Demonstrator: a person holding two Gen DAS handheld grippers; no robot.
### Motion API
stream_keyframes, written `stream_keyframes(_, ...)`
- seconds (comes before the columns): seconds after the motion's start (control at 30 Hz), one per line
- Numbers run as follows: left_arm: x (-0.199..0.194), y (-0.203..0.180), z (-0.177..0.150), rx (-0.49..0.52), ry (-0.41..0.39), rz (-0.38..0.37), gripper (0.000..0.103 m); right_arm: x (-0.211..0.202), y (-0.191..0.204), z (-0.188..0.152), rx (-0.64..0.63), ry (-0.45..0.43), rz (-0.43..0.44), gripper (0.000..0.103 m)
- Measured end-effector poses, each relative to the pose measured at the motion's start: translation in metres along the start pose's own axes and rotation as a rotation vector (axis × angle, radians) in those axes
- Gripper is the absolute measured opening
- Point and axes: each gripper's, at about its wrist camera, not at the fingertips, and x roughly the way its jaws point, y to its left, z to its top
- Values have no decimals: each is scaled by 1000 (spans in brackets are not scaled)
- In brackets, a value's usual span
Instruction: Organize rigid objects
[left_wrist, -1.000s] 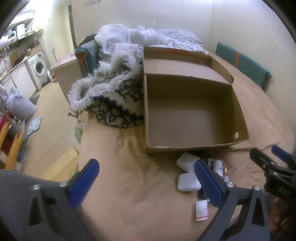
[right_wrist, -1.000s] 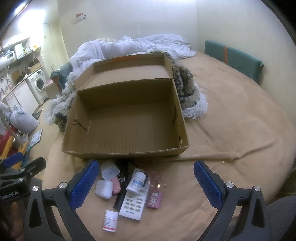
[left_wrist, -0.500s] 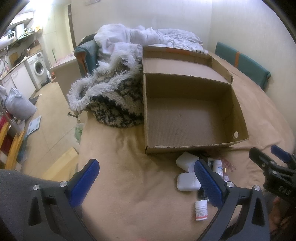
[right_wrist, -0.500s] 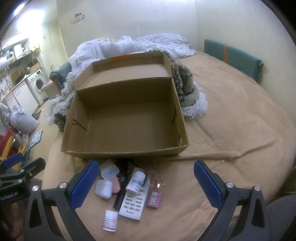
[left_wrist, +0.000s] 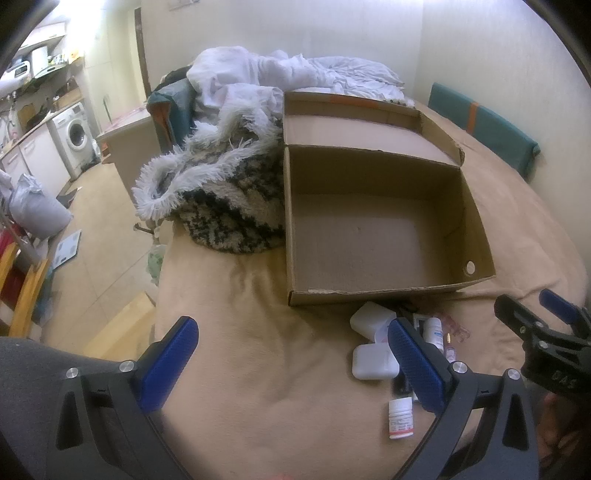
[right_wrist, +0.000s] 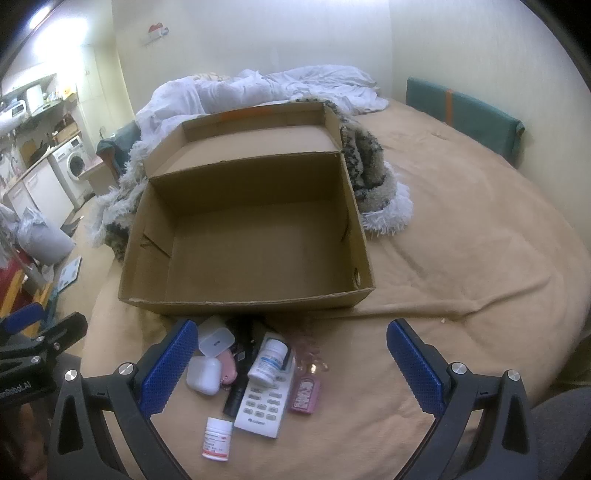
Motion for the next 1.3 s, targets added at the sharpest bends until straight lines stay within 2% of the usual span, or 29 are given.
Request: stream_keyframes(1.3, -4, -4, 3, -1, -15, -15, 102, 4, 2, 0, -2, 12, -8, 103)
